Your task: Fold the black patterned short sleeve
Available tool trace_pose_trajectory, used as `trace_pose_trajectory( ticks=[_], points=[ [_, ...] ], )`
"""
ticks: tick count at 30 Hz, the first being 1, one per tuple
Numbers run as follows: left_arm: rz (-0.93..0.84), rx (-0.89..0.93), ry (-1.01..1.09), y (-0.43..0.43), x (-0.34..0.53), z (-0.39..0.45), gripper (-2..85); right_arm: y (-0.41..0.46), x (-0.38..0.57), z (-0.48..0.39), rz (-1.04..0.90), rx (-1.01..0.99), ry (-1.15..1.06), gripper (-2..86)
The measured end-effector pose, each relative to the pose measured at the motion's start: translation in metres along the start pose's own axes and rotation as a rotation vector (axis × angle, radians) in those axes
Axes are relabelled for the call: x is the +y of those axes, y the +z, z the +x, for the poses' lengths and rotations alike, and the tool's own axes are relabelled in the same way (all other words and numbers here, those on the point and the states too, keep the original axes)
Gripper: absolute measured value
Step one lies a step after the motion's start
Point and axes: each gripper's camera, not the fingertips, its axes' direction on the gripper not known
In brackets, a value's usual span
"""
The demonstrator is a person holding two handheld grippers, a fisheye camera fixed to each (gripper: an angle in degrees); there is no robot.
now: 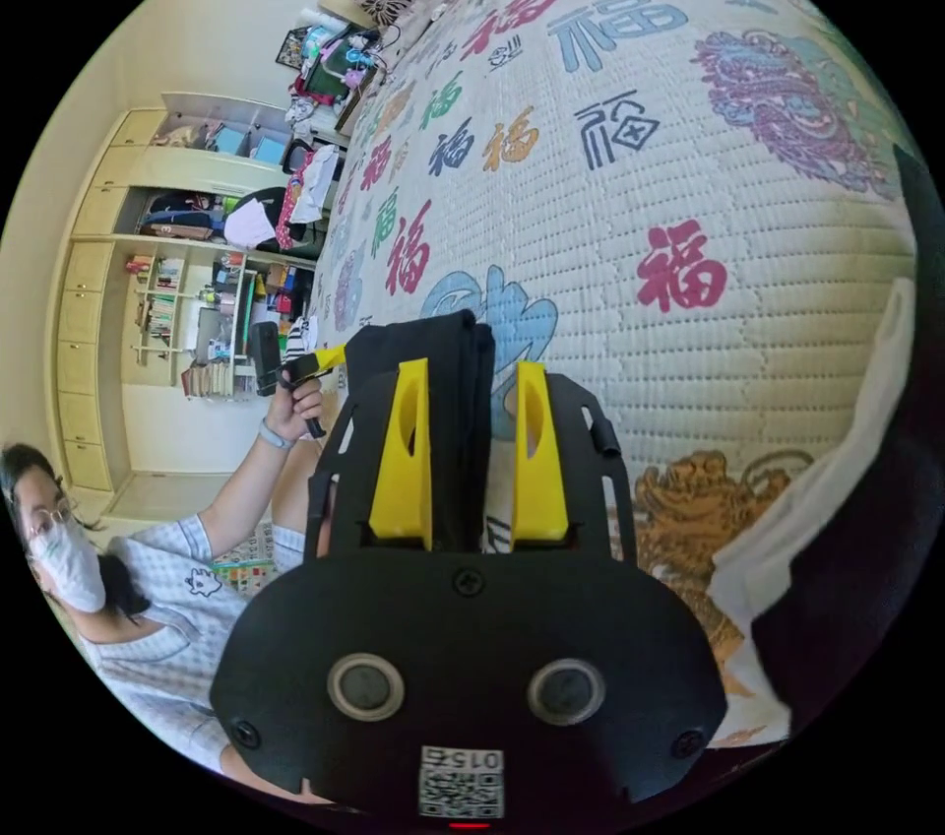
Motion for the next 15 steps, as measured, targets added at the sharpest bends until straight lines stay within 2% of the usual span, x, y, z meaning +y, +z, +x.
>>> trace_pose_trajectory(
  ticks=[8, 15],
  points=[
    [-0.066, 0.193, -0.01, -0.023, -0.058, 0.02, 9.6, -0.016, -0.036, 0.015, -0.105, -0.117, 0.055, 8.2],
    [-0.075, 0.268, -0.003, -0.052, -0.068, 0.044, 5.8, -0.019, -0.04, 0.002, -0.157, -0.199, 0.015, 3.1]
  ],
)
